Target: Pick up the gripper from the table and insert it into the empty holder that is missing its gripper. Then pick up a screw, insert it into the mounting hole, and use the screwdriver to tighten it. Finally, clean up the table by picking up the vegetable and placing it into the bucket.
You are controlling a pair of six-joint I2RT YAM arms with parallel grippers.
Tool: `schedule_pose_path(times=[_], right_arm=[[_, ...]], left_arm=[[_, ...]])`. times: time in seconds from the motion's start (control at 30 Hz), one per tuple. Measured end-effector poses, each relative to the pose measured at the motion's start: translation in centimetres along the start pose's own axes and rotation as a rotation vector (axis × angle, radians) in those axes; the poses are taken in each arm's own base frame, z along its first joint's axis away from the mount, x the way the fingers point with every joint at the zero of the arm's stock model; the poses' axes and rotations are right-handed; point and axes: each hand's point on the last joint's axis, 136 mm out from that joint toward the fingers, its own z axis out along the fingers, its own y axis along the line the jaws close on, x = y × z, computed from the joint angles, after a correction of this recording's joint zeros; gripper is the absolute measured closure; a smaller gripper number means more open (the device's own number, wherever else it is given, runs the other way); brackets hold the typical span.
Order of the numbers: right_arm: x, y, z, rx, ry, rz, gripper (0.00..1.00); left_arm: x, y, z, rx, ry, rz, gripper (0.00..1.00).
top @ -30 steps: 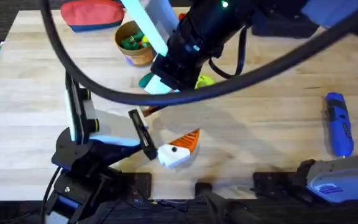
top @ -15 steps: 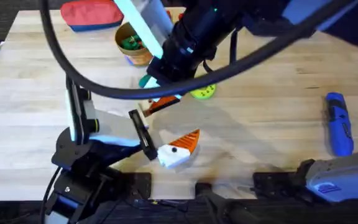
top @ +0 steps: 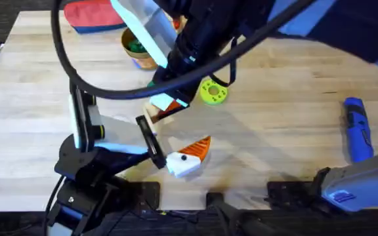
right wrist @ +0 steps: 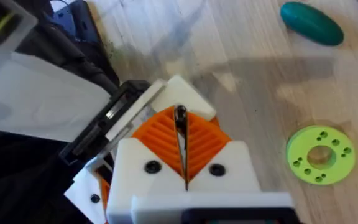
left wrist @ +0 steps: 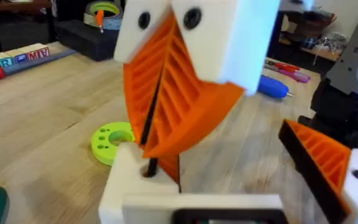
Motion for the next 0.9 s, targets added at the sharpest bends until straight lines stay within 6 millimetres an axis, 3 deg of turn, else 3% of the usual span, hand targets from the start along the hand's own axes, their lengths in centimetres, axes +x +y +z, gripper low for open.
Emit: schedule_pose_path(times=[0.27,0.37,0.53,0.73,0.9], right_arm=[[-0.2,-0.1,0.1,0.001,-0.007,0.002,0.982],[-0.2,0.0,0.1,0.0,-0.007,0.002,0.835],[-0.7,-0.1,0.1,0.0,-0.027,-0.001,0.731],[-1.2,-0.1,0.1,0.002,-0.046,-0.001,0.495],[-1.2,-0.1,0.1,0.001,-0.046,0.001,0.461]], left_arm=[[0.0,0.0,0.0,0.0,0.0,0.0,0.013],[0.0,0.0,0.0,0.001,0.0,0.0,0.012],[0.0,0.0,0.0,0.002,0.0,0.0,0.012],[0.0,0.0,0.0,0.002,0.0,0.001,0.013],[0.0,0.0,0.0,0.002,0.0,0.0,0.013]])
